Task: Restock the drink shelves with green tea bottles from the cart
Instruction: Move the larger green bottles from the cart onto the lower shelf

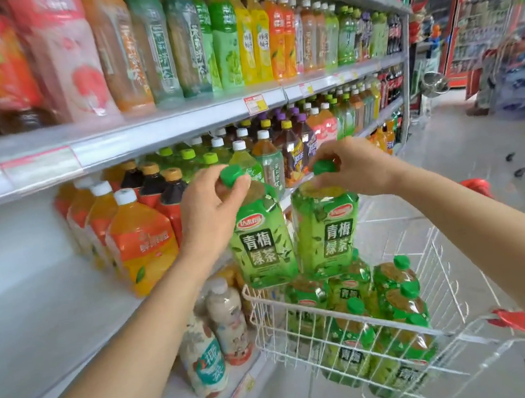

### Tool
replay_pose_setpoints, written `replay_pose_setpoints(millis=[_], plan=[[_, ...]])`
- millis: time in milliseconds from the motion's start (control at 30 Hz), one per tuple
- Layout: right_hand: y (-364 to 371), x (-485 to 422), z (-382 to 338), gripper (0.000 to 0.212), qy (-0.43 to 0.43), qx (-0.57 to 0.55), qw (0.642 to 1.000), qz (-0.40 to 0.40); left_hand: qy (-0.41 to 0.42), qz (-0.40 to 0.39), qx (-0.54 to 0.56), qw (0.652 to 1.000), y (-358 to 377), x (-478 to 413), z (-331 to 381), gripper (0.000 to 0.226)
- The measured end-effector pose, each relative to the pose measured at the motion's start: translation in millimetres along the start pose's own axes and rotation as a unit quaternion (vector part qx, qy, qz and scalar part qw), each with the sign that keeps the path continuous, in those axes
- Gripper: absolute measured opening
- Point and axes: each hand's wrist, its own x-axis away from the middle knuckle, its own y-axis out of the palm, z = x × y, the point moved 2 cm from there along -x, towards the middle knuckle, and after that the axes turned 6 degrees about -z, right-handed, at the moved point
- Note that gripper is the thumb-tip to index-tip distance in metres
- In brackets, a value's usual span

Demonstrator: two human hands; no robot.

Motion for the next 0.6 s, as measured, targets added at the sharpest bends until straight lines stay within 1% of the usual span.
replay_pose_setpoints(millis=[100,200,267,367,467,600], plan=[[-10,-7,-36,0.022,-0.066,-0.024,0.997,0.031,0.028,0.068,-0.093,0.993,-43,6,11,0.025],[-7,-19,-75,0.019,-0.116,-0.08,0.989,0.043,0.046,0.114,-0.165,0.979,-88,17,17,0.039],[1,-32,-100,0.021,-0.14,-0.138,0.979,0.045,0.031,0.143,-0.215,0.966,-119,28,14,0.045],[22,-50,-133,0.024,-0.173,-0.21,0.961,0.052,0.01,0.181,-0.28,0.943,-159,53,8,0.039],[50,-61,-166,0.02,-0.203,-0.248,0.944,0.074,-0.02,0.208,-0.326,0.922,-189,79,-8,0.04],[98,-76,-203,0.026,-0.215,-0.283,0.931,0.085,-0.068,0.234,-0.353,0.903,-220,106,-32,0.04]])
